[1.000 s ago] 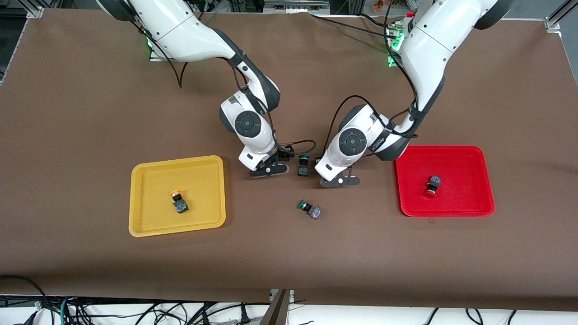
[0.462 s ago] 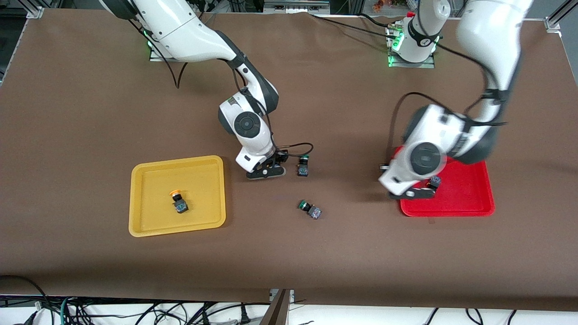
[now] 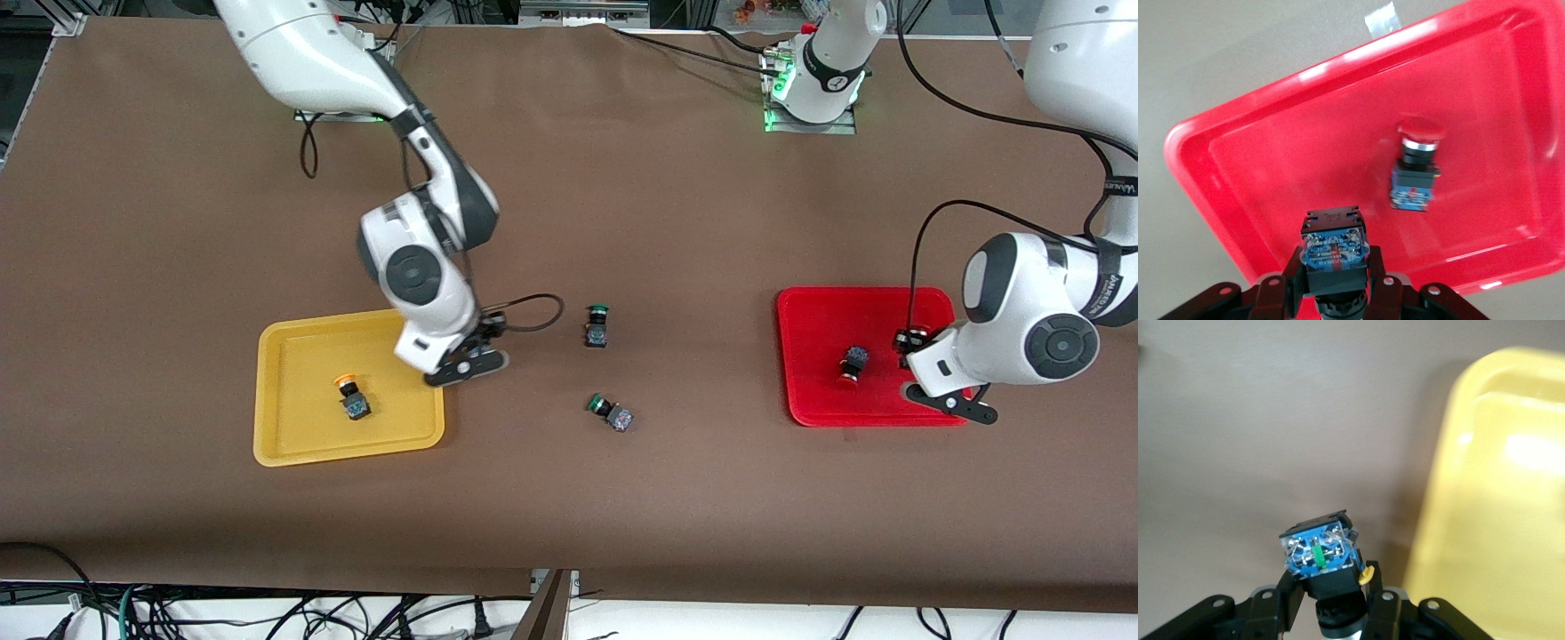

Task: Place red and yellow buttons in trays
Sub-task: 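Lower orange into yellow tray while the left gripper lowers red into red tray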

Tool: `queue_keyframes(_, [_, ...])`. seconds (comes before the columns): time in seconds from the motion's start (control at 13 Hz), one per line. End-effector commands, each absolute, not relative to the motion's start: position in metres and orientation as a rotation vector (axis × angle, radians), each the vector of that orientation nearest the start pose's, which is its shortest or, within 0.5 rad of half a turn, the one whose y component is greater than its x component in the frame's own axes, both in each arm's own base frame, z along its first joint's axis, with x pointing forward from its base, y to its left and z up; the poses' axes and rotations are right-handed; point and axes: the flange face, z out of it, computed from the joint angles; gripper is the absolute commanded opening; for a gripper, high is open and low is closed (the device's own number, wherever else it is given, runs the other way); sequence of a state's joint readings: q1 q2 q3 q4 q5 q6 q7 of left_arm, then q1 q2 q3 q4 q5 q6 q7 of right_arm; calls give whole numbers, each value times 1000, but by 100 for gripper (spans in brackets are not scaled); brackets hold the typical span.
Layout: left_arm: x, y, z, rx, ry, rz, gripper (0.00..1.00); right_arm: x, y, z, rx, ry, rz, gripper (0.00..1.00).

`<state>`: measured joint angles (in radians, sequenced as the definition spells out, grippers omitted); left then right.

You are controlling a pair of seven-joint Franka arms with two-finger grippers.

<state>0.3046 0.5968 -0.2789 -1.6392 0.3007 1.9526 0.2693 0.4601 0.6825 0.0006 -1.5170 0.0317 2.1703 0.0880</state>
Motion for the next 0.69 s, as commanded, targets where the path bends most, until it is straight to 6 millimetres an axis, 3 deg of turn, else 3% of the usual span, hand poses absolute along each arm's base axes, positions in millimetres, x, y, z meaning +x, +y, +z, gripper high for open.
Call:
queue_keyframes(0.0, [655, 67, 226, -3000, 673, 388, 19, 657, 245, 248, -3039, -709, 105, 6])
queue_keyframes(0.08, [653, 68, 220, -3007, 671, 400, 81, 659, 227, 240, -3036, -688, 119, 7])
queue_keyframes(0.15, [654, 64, 225, -3005, 688, 396, 100, 658, 221, 232, -3035, -673, 133, 13])
queue_keyframes(0.23, [655, 56, 240, -2997, 698, 386, 100, 658, 219, 228, -3036, -667, 131, 22])
queue_keyframes(0.38, [655, 37, 292, -2982, 716, 353, 100, 658, 210, 218, -3039, -642, 126, 53])
queue_keyframes(0.46, [653, 35, 331, -2986, 684, 312, 100, 658, 210, 217, -3039, -635, 127, 63])
queue_keyframes(0.62, [643, 11, 425, -3051, 638, 226, 100, 659, 211, 231, -3044, -606, 116, 71])
